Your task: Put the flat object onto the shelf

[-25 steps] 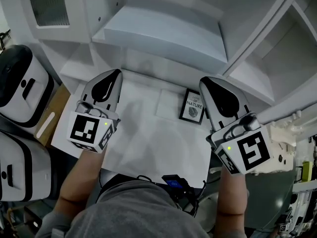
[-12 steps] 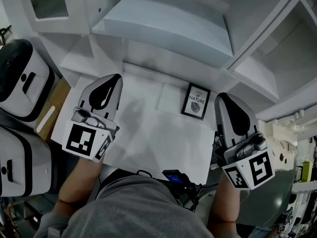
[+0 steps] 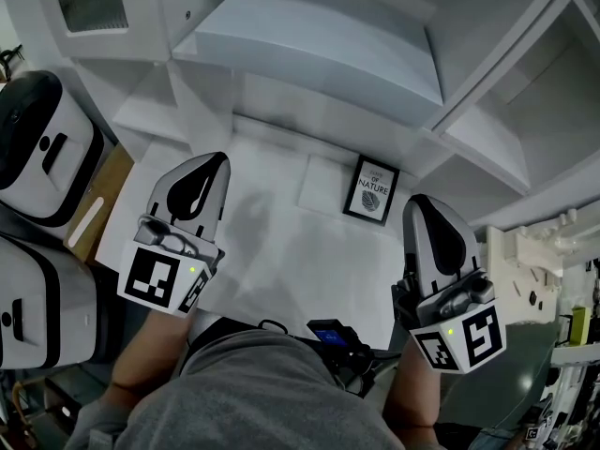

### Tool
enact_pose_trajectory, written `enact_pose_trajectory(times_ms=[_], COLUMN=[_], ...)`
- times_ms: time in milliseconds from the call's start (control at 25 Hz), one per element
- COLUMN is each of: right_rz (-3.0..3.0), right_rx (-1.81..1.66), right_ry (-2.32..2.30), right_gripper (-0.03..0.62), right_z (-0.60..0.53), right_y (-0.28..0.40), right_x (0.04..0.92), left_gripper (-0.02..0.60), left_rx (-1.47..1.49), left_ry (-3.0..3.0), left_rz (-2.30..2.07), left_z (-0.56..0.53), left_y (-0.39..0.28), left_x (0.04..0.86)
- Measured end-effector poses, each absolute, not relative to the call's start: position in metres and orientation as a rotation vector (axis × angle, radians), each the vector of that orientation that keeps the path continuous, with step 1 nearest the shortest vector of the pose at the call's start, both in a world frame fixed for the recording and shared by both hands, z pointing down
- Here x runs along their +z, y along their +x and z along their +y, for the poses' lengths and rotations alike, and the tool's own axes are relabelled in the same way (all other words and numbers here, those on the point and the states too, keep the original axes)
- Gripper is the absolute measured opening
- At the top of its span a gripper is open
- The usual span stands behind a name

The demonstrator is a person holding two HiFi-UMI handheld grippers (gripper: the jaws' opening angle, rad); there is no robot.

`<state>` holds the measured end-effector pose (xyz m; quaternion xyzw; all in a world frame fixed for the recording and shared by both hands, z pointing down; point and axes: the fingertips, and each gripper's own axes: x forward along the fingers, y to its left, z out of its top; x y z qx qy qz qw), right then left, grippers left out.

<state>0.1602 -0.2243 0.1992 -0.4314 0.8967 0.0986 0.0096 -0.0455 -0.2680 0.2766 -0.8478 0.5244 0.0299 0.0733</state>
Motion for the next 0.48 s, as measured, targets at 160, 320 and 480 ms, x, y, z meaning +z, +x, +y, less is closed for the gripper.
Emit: enact_pose_trajectory(times_ms=[160,320,480], right_rz=[2.803,2.811,2.808], right_rx=[0.314,0.318,0.314], right_ry=[-1.352,-1.352,-1.348], right_gripper=[0.029,0.028,0.028], right_z=[-0.2233,-0.2234,-0.2233], right_y=[0.1590,0.1573,0.1568], right_x=[0.2009,0.2024,0.2024], left_gripper=[0.008,0.008,0.008], left_rx=[0.095,0.106,0.113], left_ry=[-2.555,-2.555,-2.553], left_rz=[1.569,1.563,1.562], left_z=[-0.2676,-0.2681,-0.2677], left_y=[-0.0432,-0.0413,-0.0403], left_x=[0.2781,0.2766,0.2752])
